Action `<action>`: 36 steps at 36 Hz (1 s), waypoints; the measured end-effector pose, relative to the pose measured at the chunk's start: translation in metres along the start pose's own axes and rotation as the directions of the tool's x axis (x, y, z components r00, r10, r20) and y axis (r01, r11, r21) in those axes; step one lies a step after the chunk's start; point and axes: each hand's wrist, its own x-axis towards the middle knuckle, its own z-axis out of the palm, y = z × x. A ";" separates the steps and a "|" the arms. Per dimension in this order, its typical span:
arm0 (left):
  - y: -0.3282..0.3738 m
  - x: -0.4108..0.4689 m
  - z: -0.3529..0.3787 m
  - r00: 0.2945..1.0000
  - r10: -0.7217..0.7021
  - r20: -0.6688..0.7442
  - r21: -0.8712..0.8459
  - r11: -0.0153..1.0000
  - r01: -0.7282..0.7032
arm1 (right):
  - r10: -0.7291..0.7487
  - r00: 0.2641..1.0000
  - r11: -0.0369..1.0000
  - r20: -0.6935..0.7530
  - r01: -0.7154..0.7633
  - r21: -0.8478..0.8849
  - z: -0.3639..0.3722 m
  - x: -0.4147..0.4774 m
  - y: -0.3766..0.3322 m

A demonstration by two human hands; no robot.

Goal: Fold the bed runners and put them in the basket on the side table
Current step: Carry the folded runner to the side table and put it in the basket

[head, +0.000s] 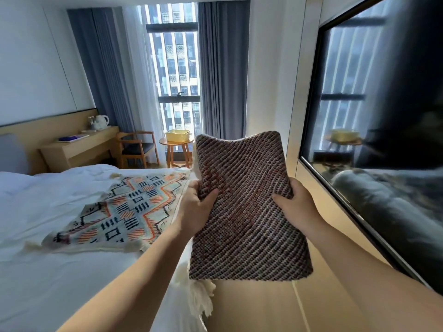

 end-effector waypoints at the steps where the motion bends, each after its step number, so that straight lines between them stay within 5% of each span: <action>1: -0.004 0.017 0.000 1.000 -0.002 0.003 -0.011 1.000 0.002 | 0.009 1.000 1.000 -0.006 -0.009 -0.002 0.007 0.016 0.001; 17: -0.080 0.225 0.030 0.997 -0.009 0.075 -0.034 0.999 0.011 | 0.063 0.998 0.996 -0.030 -0.065 -0.053 0.080 0.218 0.049; 23: -0.111 0.300 0.069 0.998 -0.021 0.054 0.034 0.999 0.019 | 0.030 1.000 0.999 -0.008 -0.031 -0.045 0.090 0.307 0.086; 30: -0.139 0.408 0.126 1.000 -0.029 -0.009 0.306 0.952 0.030 | 0.006 1.000 0.999 0.027 -0.005 -0.043 0.087 0.439 0.130; 36: -0.155 0.492 0.172 0.995 -0.071 -0.074 0.269 0.959 0.088 | -0.021 0.996 1.000 0.087 0.022 -0.017 0.079 0.542 0.150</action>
